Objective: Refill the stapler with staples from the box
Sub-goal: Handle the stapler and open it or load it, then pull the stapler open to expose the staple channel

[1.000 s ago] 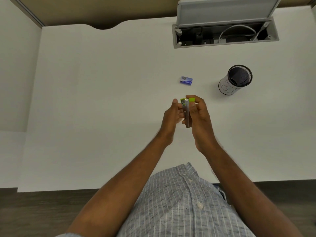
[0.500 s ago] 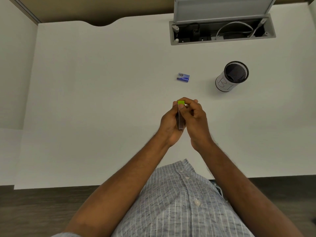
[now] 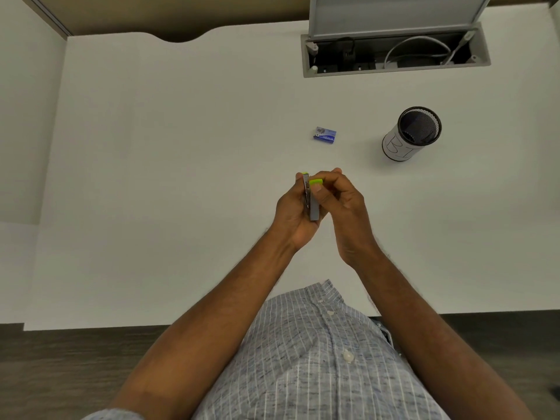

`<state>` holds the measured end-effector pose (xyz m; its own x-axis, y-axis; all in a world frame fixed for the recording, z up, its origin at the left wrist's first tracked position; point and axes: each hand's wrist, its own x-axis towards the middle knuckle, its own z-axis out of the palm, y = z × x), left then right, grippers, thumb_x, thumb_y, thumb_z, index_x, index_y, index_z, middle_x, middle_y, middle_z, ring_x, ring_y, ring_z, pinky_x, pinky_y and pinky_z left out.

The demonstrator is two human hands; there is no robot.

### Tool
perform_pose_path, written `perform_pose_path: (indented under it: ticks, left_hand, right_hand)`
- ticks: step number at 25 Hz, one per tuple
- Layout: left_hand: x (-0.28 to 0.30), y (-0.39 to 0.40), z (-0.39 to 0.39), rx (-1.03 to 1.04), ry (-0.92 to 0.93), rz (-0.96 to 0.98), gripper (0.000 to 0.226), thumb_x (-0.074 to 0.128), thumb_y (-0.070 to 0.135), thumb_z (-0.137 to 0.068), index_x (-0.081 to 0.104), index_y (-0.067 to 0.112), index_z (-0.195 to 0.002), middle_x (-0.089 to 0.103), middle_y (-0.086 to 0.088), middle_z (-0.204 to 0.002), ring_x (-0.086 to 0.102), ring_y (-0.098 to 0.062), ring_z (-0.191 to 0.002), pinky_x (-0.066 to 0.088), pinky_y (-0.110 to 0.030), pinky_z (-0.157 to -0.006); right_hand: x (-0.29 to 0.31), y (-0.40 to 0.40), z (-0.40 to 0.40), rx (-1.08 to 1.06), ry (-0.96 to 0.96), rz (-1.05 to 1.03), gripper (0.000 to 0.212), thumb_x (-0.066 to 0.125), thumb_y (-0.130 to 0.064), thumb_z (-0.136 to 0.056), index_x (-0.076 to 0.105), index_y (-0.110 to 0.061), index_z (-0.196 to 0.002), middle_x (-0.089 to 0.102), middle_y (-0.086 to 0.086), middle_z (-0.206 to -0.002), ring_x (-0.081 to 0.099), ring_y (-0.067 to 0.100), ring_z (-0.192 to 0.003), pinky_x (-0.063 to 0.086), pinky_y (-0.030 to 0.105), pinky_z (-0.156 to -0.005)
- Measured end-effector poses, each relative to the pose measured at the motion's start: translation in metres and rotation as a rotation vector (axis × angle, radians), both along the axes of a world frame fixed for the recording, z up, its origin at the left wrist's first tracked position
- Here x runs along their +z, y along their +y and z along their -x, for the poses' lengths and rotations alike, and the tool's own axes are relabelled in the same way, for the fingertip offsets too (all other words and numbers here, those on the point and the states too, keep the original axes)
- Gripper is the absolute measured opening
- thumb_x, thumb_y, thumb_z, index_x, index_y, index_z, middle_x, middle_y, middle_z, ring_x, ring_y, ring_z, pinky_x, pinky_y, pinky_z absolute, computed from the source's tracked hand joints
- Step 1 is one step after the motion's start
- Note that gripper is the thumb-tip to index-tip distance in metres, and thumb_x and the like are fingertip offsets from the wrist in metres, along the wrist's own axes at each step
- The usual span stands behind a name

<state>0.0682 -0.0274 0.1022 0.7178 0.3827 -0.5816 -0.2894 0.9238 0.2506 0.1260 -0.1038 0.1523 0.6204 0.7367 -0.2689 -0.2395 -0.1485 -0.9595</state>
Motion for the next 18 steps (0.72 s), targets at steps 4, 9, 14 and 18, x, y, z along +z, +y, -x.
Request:
perform_pose_path:
  ticks: [4, 9, 14, 18]
  left_hand:
    - [0.004, 0.001, -0.003, -0.031, 0.096, -0.08, 0.045, 0.033, 0.036, -0.111, 0.065, 0.011, -0.092, 0.063, -0.017, -0.135, 0.066, -0.027, -0.12, 0.054, -0.038, -0.099]
    - [0.011, 0.004, -0.005, -0.038, 0.075, -0.056, 0.048, 0.024, 0.045, -0.11, 0.051, 0.015, -0.083, 0.061, -0.015, -0.133, 0.064, -0.028, -0.124, 0.058, -0.04, -0.09]
    - [0.014, 0.009, -0.002, -0.043, 0.089, -0.052, 0.049, 0.028, 0.044, -0.109, 0.052, 0.015, -0.079, 0.069, -0.017, -0.127, 0.067, -0.032, -0.119, 0.049, -0.043, -0.103]
    - [0.014, 0.01, 0.001, -0.095, 0.112, -0.085, 0.05, 0.027, 0.047, -0.109, 0.054, 0.016, -0.079, 0.075, -0.014, -0.118, 0.073, -0.032, -0.108, 0.049, -0.042, -0.104]
  right_hand:
    - [0.005, -0.005, -0.002, -0.011, 0.069, -0.047, 0.033, 0.049, -0.022, -0.095, 0.068, 0.004, -0.097, 0.071, 0.014, -0.098, 0.067, 0.015, -0.096, 0.049, 0.027, -0.095]
    - [-0.002, -0.021, -0.004, 0.069, 0.028, -0.031, 0.032, 0.046, -0.024, -0.096, 0.064, -0.012, -0.074, 0.064, 0.007, -0.072, 0.055, 0.026, -0.077, 0.046, 0.04, -0.081]
    - [-0.012, -0.034, 0.0, 0.27, -0.29, 0.008, 0.036, 0.052, -0.029, -0.093, 0.066, -0.014, -0.062, 0.063, 0.003, -0.061, 0.057, 0.018, -0.06, 0.047, 0.029, -0.063]
    - [-0.022, -0.039, 0.005, 0.403, -0.647, 0.106, 0.025, 0.06, -0.033, -0.093, 0.065, -0.02, -0.072, 0.061, -0.011, -0.062, 0.054, 0.012, -0.06, 0.041, 0.021, -0.059]
